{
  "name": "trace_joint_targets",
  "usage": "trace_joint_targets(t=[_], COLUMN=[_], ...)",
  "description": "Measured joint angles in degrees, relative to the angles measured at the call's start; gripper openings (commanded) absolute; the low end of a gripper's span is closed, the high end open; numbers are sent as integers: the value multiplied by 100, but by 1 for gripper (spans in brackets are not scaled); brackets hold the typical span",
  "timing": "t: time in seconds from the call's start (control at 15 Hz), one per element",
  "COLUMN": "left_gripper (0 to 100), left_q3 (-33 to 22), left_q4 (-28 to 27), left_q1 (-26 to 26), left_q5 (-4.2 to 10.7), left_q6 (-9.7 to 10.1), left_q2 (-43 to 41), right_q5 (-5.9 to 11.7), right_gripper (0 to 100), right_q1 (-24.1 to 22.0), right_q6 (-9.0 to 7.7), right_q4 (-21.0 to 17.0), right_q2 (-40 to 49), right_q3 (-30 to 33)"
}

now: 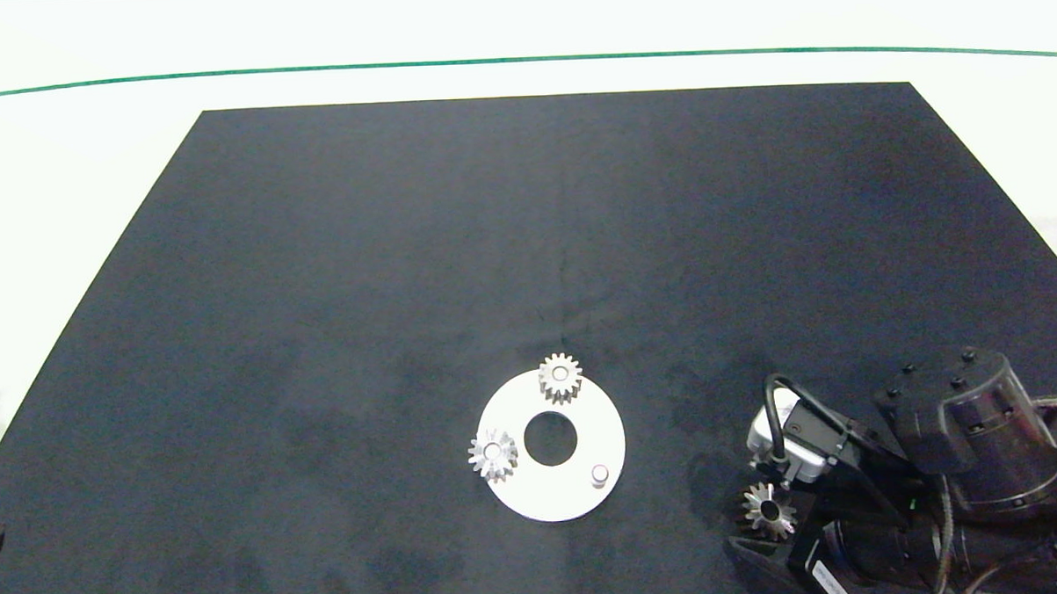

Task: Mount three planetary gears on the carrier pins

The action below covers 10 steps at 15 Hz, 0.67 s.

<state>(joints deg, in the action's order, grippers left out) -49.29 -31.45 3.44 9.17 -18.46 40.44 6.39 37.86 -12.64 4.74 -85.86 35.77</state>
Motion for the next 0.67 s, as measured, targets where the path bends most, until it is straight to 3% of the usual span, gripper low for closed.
trace_joint_targets(t=[0.67], left_gripper=[100], left_q3=[-2], left_q4=[0], left_q1=[0], left_q5=[0], left_q6=[5], left_q2=[0], right_q5=[6], right_gripper=[38], right_q1=[-9], right_q6=[18], right_q4=[32], right_q2=[-17], right_q3=[-33])
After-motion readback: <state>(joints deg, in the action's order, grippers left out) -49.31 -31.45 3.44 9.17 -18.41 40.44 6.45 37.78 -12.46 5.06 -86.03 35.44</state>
